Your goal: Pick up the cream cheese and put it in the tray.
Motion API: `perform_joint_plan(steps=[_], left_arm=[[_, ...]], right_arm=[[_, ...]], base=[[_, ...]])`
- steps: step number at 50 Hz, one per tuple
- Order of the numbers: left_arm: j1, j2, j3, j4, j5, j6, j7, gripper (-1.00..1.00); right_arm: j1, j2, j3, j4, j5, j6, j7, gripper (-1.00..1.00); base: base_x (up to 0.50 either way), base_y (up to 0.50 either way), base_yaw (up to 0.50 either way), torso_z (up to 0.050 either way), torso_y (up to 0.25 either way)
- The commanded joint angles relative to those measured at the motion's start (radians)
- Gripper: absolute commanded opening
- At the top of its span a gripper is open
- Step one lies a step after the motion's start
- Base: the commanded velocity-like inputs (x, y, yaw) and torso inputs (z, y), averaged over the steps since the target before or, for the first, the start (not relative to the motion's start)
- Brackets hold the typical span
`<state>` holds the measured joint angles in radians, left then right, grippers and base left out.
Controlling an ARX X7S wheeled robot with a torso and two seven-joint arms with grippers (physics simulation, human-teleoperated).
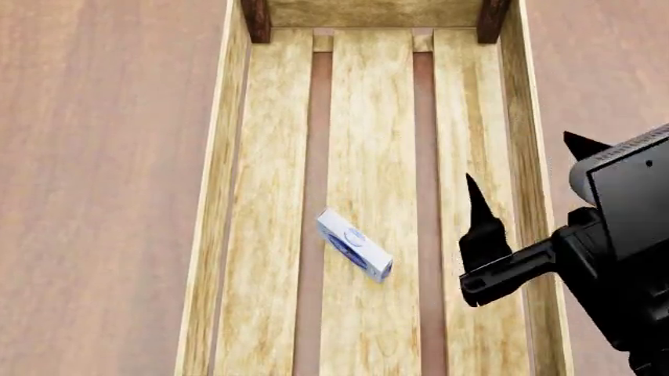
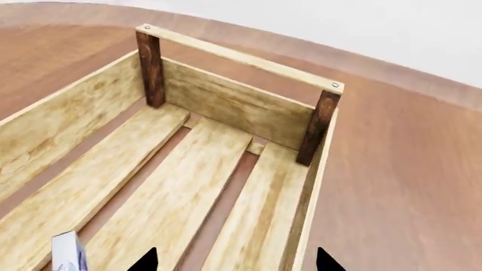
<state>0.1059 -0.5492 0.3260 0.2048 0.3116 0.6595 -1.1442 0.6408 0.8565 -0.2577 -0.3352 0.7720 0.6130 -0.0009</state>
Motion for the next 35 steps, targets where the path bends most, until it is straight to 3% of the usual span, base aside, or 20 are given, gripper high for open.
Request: perform_joint_plan(steps=[1, 17, 30, 35], left_arm=[[-0.036, -0.061, -0.047, 0.143, -0.103, -0.141, 0.091, 1.0], [-0.23, -0.174, -0.13, 0.355, -0.36, -0.441, 0.241, 1.0], [-0.336, -0.231, -0.157, 0.602, -0.375, -0.688, 0.268, 1.0], [-0.308, -0.248, -0.168, 0.685, -0.343, -0.729, 0.26, 1.0]], right_arm=[[-0.311, -0.015, 0.223, -0.055, -0.052, -0.273, 0.163, 1.0], [-0.451, -0.073, 0.359, -0.095, -0.026, -0.42, 0.191, 1.0], [-0.564, -0.098, 0.468, -0.29, -0.011, -0.497, 0.253, 1.0], [-0.608, -0.094, 0.492, -0.353, -0.029, -0.509, 0.266, 1.0]], base=[[0.0, 0.0, 0.0, 0.0, 0.0], [0.0, 0.0, 0.0, 0.0, 0.0], [0.0, 0.0, 0.0, 0.0, 0.0], [0.0, 0.0, 0.0, 0.0, 0.0]])
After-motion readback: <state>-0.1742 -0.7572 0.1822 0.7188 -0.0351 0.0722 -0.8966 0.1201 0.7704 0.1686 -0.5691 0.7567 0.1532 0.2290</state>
